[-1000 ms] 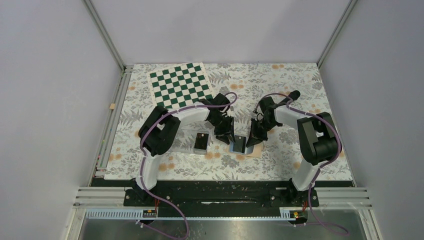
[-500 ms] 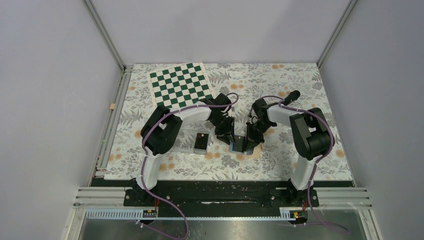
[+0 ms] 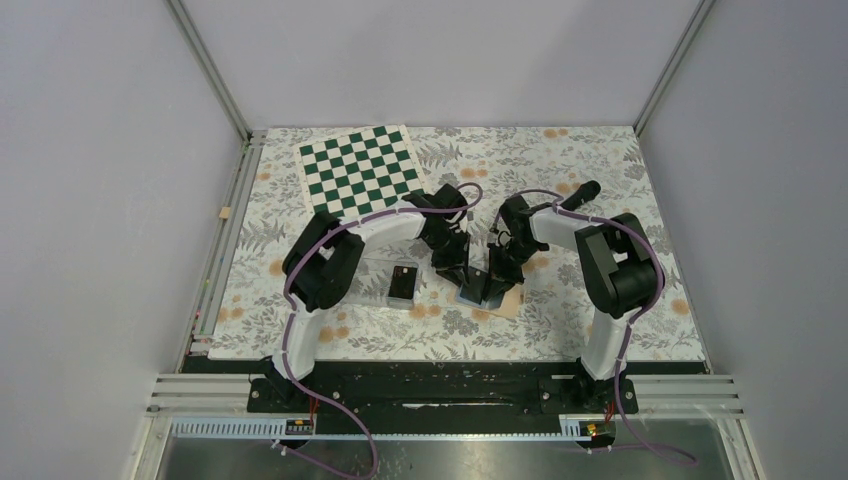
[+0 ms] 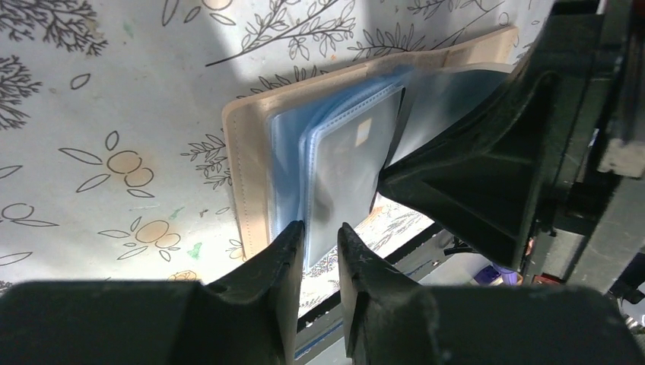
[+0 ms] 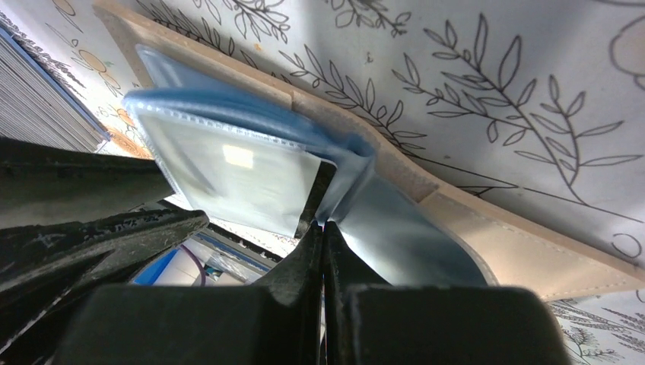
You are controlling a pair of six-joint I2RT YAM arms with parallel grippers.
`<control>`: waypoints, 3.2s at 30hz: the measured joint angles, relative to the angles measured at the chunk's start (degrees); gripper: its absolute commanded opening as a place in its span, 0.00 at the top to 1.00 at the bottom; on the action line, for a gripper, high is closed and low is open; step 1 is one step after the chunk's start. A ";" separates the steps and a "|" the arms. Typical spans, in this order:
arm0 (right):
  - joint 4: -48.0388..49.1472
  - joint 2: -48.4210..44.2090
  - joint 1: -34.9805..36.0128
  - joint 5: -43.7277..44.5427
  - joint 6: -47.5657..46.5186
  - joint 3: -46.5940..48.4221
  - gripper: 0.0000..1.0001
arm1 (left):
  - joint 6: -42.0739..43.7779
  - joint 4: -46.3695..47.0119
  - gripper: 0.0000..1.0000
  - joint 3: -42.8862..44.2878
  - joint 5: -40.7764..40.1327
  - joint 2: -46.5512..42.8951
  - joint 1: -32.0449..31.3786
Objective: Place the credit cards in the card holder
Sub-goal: Insert the credit card into the card holder, then pick up the credit card from the storage box.
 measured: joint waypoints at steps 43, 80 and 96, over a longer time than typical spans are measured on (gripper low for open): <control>-1.31 -5.22 -0.57 1.33 -0.59 1.95 1.00 | 2.89 -6.71 0.65 3.50 -4.76 -2.80 -1.55; -3.02 -11.78 -3.26 -0.02 -0.28 10.05 0.81 | -7.67 23.15 0.56 -12.70 12.81 -18.84 8.81; -0.07 0.22 10.91 -5.49 7.80 22.10 0.71 | 2.19 4.24 0.59 -27.34 4.04 -31.50 23.87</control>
